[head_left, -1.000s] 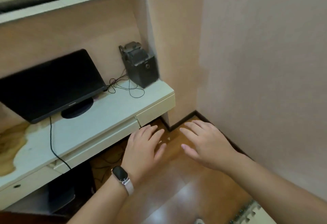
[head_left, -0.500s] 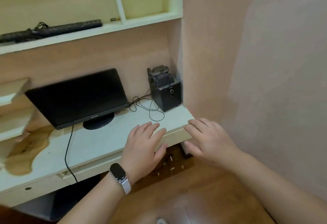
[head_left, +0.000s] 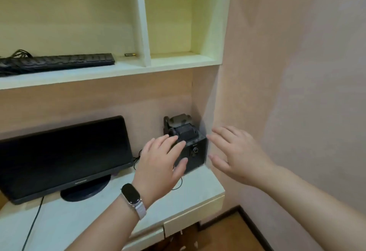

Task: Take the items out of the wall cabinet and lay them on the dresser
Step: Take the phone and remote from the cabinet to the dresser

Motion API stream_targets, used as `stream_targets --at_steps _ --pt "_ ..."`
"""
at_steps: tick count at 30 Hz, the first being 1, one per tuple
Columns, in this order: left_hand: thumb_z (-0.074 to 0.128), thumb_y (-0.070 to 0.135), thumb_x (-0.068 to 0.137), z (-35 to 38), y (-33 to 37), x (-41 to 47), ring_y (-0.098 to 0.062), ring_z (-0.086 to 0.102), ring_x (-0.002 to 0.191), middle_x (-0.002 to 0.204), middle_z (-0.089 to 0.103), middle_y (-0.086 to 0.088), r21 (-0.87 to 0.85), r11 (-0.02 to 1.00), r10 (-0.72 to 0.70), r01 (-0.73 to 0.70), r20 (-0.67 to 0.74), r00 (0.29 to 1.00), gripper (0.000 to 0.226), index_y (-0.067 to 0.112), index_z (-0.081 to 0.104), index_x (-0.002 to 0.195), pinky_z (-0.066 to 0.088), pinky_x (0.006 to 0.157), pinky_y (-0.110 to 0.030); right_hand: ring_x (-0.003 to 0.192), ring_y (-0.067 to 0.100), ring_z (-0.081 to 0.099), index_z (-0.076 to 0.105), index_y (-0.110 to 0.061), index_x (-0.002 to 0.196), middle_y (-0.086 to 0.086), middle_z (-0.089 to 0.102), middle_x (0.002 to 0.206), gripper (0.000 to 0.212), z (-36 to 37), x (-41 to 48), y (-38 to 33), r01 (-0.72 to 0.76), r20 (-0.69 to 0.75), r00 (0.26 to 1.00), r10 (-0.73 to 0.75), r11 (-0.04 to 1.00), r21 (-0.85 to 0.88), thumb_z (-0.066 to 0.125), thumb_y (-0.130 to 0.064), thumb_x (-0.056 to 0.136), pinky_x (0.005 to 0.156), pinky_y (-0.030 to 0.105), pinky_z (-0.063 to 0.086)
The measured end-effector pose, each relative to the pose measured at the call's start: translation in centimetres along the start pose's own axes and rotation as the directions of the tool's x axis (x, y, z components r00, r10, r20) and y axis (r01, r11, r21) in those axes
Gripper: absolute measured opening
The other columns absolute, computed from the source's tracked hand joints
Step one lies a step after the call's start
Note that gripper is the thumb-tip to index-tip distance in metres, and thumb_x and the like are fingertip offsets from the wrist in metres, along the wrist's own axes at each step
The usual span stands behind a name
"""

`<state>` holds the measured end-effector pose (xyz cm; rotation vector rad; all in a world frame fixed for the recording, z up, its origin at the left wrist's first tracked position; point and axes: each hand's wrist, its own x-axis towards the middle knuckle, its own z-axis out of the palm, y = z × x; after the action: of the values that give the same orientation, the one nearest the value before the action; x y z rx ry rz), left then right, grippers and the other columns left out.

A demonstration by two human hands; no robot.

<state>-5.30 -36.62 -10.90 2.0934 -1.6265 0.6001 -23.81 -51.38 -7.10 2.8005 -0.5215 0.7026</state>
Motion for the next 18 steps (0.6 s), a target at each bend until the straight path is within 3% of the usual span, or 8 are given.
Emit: stream_targets --at_steps 5,18 --pt "0.058 0.040 0.086 -0.6 -3.5 7.5 -0.027 0.055 0.121 0.125 0.064 -0.003 0.029 0.996 0.085 -0.081 -0.172 0.982 0.039 0.020 0.066 0.119 0.040 0.101 -0.047 0.114 0.029 0.054 0.063 -0.014 0.123 0.007 0.062 0.126 0.051 -0.2 7.6 2.1 -0.004 -0.134 0.991 0.001 1.000 -0.020 0.045 -0.048 0.089 0.086 0.042 0.048" --pt "0.052 0.044 0.087 -7.0 -4.9 22.7 -0.027 0.056 0.114 0.124 0.063 -0.004 0.123 0.992 0.035 0.014 -0.391 0.920 0.044 0.019 0.064 0.121 0.043 0.091 -0.041 0.115 0.032 0.057 0.063 -0.014 0.123 0.010 0.063 0.126 0.056 -5.7 22.5 10.1 0.078 -0.363 0.929 -0.070 0.997 0.007 0.041 -0.050 0.087 0.087 0.042 0.047"
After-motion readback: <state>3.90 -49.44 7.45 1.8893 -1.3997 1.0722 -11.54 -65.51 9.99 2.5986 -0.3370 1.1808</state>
